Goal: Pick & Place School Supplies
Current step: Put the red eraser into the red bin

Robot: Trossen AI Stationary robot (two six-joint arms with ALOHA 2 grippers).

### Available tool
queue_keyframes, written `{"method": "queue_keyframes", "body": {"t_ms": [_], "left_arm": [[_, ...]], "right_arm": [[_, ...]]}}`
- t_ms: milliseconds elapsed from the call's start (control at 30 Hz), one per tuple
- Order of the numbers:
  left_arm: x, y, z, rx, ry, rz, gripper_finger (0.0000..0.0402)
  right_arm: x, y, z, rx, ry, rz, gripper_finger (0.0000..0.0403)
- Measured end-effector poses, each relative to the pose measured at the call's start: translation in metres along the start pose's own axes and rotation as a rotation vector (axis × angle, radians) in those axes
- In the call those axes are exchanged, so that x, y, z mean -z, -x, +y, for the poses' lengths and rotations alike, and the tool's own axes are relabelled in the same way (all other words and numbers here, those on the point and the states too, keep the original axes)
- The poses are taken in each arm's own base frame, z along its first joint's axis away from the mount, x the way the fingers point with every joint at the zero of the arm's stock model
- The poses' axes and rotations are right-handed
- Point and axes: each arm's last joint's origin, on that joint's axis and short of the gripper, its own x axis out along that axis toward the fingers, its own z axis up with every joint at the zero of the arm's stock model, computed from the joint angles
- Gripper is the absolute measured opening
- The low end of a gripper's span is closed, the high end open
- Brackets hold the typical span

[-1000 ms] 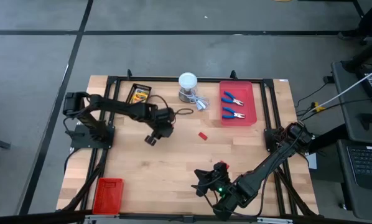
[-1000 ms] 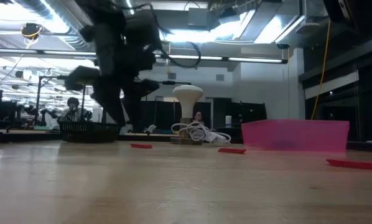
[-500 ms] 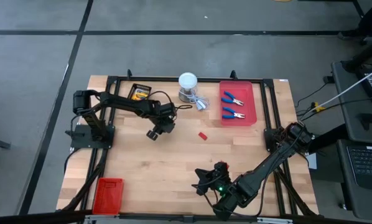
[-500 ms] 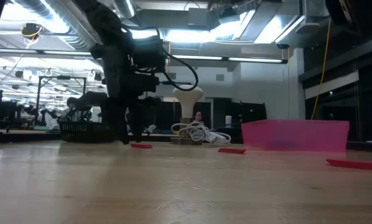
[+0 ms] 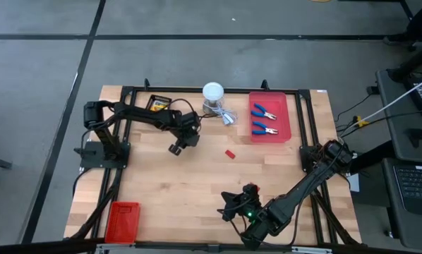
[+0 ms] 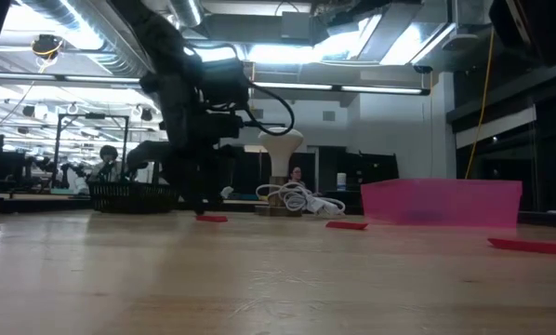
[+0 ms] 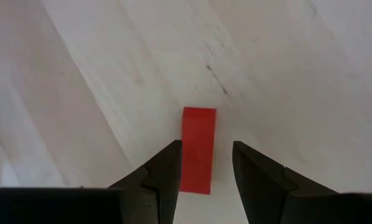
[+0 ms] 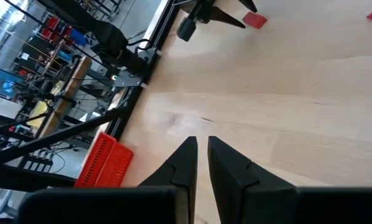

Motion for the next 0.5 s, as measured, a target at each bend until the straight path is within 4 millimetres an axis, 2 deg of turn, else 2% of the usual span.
{"method": "queue_keyframes", "body": {"t_ms": [500], "left_arm": [[0.004,-0.018,0.003,0.041,0.041,0.005,0.0138]], "right_arm": [[0.001,0.0,0.0,0.007,-0.004,0.018,0.0043]]}}
